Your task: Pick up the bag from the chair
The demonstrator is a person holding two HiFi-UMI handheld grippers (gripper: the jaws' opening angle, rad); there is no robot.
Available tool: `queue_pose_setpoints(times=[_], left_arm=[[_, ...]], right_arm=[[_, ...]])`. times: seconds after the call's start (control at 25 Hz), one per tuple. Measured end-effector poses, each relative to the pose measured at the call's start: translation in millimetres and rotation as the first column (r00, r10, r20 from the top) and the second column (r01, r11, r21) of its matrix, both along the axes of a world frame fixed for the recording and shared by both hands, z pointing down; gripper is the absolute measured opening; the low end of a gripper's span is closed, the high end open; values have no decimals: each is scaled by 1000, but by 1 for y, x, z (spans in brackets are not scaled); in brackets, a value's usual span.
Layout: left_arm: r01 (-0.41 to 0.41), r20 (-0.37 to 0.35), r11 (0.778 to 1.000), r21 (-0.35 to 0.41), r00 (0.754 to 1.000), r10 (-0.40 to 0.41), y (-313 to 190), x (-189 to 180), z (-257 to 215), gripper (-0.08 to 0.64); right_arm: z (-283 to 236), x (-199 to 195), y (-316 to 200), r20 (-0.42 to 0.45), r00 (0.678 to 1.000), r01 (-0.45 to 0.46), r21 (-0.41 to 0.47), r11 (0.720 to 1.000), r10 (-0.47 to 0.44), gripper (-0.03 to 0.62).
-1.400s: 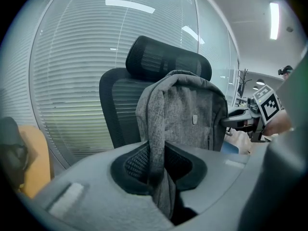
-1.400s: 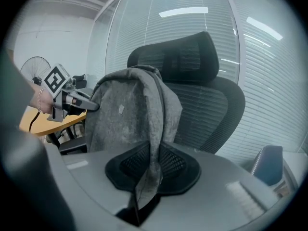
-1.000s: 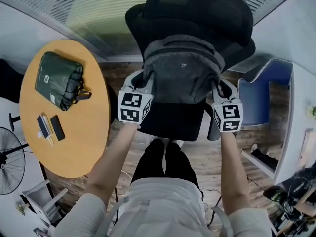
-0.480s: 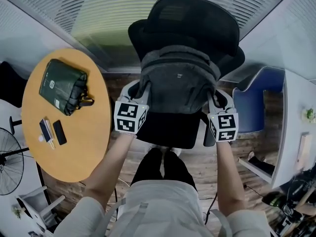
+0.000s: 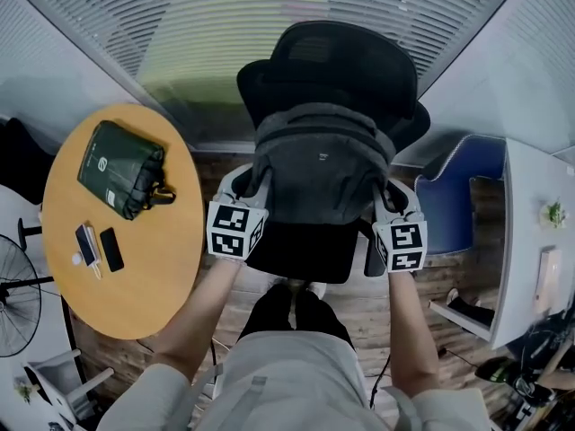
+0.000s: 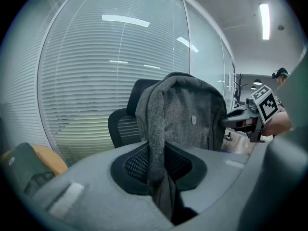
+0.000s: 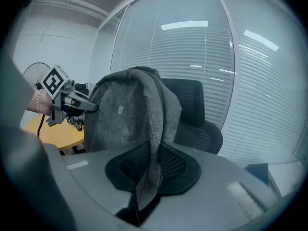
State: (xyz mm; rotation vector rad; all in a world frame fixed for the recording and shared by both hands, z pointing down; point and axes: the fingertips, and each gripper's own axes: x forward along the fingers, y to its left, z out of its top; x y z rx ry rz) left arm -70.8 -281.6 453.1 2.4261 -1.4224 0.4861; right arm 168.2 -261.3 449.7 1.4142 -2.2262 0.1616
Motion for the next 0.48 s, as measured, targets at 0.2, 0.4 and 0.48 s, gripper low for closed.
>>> queue_pose_setpoints(times=[0.2,0.4,0.48], left_arm=[[3,-4,1000,18,1000,-3,9,-1,-22,63],[2,-7,1000,29,1000,-2,16,-3,-38,63],[2,-10,1000,30,1000,-2,20,-5,-44,63]], right_arm=[[-21,-1,8,-1,1000,0,18,1000,0,52],[-39,-4,16,-6,1000,7,30,1000,-7,52],[-45,-5,20,-6,1000,8,31,999,-7,52]])
